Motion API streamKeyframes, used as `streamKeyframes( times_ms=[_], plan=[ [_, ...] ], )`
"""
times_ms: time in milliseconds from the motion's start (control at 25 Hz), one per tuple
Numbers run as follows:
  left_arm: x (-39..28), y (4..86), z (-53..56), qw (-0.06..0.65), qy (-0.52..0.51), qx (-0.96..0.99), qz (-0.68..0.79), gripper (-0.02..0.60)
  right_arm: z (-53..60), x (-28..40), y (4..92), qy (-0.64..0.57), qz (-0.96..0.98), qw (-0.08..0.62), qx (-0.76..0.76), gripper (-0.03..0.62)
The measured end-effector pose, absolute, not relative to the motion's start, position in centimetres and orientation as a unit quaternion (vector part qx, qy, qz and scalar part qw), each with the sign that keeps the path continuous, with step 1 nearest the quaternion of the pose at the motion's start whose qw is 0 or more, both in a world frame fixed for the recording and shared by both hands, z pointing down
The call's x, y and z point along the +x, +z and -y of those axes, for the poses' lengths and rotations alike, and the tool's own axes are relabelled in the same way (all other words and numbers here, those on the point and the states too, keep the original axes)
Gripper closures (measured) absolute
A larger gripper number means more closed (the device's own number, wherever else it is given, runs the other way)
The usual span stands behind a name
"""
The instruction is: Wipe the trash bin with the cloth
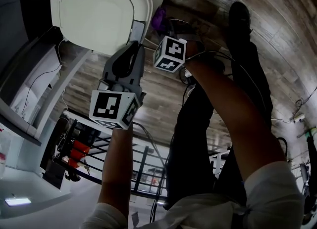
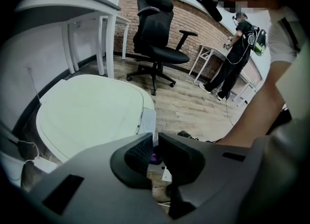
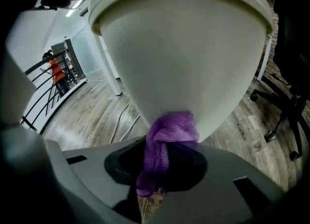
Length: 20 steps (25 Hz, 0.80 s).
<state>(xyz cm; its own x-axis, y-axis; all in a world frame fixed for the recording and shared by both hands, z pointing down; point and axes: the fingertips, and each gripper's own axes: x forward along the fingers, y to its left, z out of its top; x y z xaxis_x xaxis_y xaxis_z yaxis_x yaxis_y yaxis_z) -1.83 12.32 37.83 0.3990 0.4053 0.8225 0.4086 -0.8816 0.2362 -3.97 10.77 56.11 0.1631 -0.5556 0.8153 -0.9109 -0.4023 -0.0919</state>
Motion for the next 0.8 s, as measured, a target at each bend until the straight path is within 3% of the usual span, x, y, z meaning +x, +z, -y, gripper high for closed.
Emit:
streamKeyframes(
  times_ms=[440, 800],
  plan=[
    [-1.5, 37.7, -12.2, -0.009, -0.490, -0.838, 0.240, 0.549, -9.5, -10.7, 56.0, 0.434, 0.615, 0.157, 0.639, 0.492],
    [-1.6, 37.5, -12.2, -0.009, -0.488, -0.840, 0.239, 0.548, -16.9, 0.3, 63.4, 0.487, 0.499, 0.184, 0.693, 0.492]
  ],
)
